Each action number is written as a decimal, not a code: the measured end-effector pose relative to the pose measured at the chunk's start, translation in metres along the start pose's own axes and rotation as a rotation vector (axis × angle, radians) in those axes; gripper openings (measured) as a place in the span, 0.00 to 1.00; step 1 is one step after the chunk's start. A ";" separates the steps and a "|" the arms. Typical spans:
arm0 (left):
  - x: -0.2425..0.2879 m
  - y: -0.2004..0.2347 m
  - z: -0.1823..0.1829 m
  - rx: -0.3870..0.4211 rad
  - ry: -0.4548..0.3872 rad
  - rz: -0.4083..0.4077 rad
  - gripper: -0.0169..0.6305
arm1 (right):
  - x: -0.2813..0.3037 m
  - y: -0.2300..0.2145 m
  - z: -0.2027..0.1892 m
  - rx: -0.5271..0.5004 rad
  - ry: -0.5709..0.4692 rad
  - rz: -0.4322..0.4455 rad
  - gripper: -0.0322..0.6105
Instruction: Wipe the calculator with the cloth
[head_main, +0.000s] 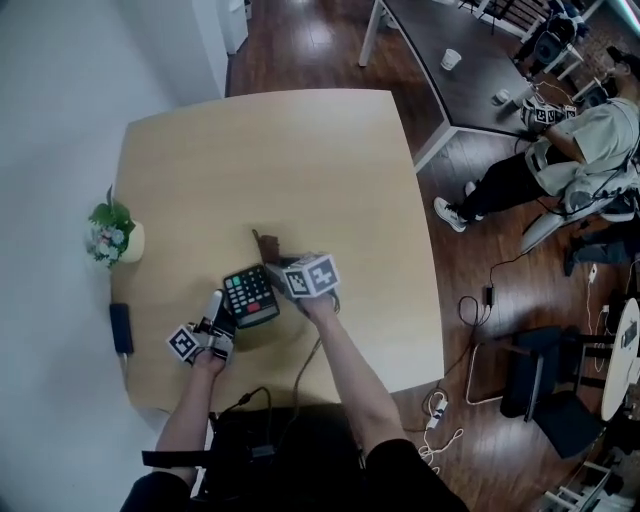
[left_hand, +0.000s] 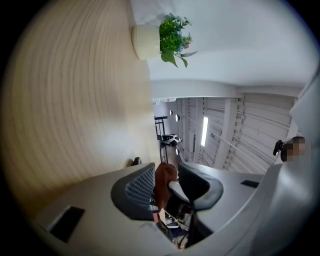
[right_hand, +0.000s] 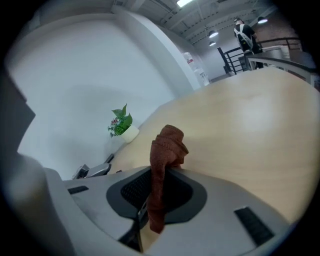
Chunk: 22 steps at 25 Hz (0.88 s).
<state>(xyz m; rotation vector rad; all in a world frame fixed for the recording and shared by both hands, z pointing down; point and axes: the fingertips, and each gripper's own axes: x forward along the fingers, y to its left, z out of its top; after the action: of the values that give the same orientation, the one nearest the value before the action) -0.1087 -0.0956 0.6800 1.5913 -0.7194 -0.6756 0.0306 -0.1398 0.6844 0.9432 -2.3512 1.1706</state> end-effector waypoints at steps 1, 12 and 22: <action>0.001 0.000 -0.001 -0.002 -0.002 0.002 0.25 | 0.011 -0.003 0.005 -0.011 0.026 0.009 0.15; 0.000 0.001 0.003 0.008 -0.015 0.019 0.25 | -0.062 0.066 -0.107 0.248 0.021 0.078 0.15; -0.043 -0.041 -0.022 0.086 0.061 -0.012 0.27 | -0.059 0.004 -0.015 -0.064 -0.036 -0.034 0.15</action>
<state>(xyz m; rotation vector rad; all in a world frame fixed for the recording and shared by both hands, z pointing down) -0.1162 -0.0449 0.6430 1.6894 -0.7026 -0.6095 0.0700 -0.1019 0.6577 0.9863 -2.3764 1.0677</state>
